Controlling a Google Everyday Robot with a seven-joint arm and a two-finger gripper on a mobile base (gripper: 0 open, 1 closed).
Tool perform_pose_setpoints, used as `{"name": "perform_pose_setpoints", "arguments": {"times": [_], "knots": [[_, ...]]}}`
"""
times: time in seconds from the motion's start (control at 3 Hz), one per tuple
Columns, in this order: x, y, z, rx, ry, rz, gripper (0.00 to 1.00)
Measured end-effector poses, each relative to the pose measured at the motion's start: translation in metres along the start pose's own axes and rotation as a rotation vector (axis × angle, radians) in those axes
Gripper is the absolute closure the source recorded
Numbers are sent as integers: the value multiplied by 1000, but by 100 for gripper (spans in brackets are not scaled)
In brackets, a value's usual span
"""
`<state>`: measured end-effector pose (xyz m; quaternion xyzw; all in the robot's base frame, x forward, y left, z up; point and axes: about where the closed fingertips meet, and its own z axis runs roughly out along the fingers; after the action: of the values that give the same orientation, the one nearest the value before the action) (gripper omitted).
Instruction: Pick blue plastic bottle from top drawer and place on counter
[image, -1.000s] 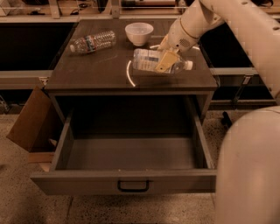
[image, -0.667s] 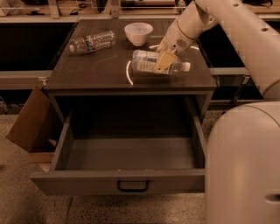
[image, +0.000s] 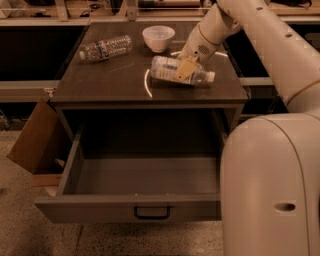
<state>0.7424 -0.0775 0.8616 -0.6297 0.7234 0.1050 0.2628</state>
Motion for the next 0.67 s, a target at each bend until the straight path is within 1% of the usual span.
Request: {"name": "perform_pose_setpoints", "arguments": {"times": [0.33, 0.67], "knots": [[2, -3, 4, -3, 7, 12, 0], [5, -7, -1, 5, 7, 21, 0]]}}
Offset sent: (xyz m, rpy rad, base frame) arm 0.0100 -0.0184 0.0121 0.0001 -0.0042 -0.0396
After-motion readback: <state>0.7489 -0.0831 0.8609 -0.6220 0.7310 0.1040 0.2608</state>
